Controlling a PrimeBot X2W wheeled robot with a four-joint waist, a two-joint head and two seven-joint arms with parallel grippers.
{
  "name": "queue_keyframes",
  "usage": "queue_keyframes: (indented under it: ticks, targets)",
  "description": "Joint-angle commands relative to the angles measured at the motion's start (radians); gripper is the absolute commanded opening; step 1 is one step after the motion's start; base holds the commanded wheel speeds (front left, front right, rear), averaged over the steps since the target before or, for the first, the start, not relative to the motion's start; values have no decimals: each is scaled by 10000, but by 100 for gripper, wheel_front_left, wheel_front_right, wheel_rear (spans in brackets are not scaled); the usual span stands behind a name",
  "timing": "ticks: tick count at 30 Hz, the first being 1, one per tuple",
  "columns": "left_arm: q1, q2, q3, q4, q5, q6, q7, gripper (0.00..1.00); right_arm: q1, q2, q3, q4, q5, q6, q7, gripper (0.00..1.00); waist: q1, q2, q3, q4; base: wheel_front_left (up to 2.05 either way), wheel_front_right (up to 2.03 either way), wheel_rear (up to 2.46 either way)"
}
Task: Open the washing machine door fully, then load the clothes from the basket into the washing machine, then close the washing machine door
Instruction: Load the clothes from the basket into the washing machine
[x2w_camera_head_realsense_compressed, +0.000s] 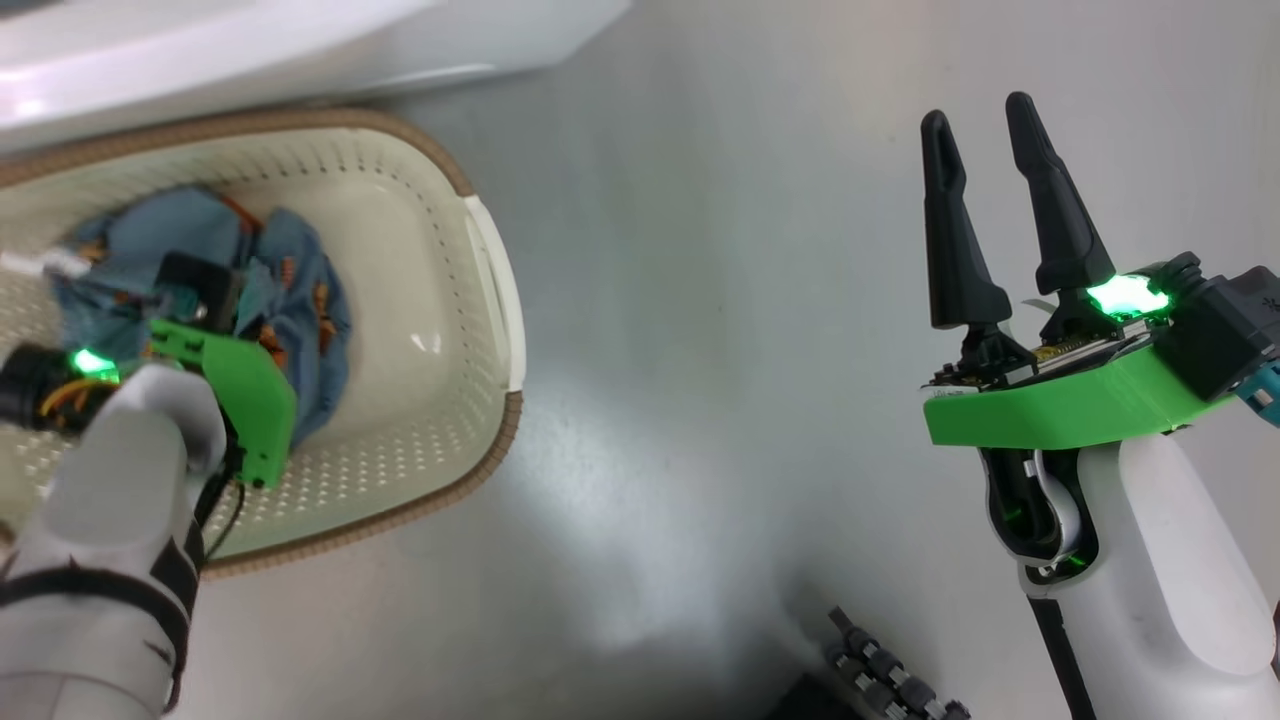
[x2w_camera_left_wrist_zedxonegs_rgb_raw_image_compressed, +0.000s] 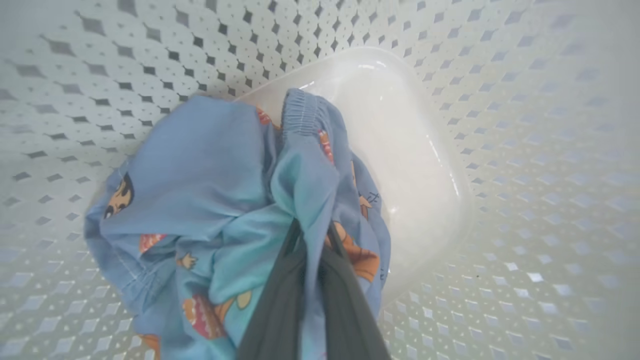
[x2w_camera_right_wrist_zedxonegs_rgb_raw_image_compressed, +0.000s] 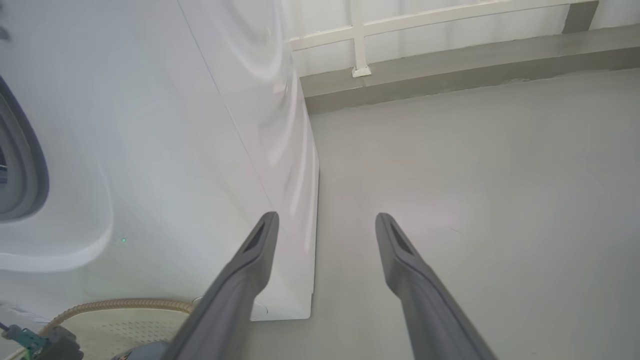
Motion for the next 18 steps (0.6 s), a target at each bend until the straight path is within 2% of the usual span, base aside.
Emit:
queue_keyframes:
  ticks: [1,10,18]
  targets:
    - [541,251,273,-64,-207,-21,-368,0,335,-15,81,-136,92,44,-78,100,0,0,-552,254,0,0,0]
    - [1372,-115,809,-64,-1183,-42,-1853,0,743,-15,20,116,-89,44,-78,100,0,0,-1966,597,0,0,0]
    - [2277,-673,721,-446,-2107,-47,-2619,0,1406,-105,-63,539,-326,44,-78,100,0,0,-3571,1031,0,0,0]
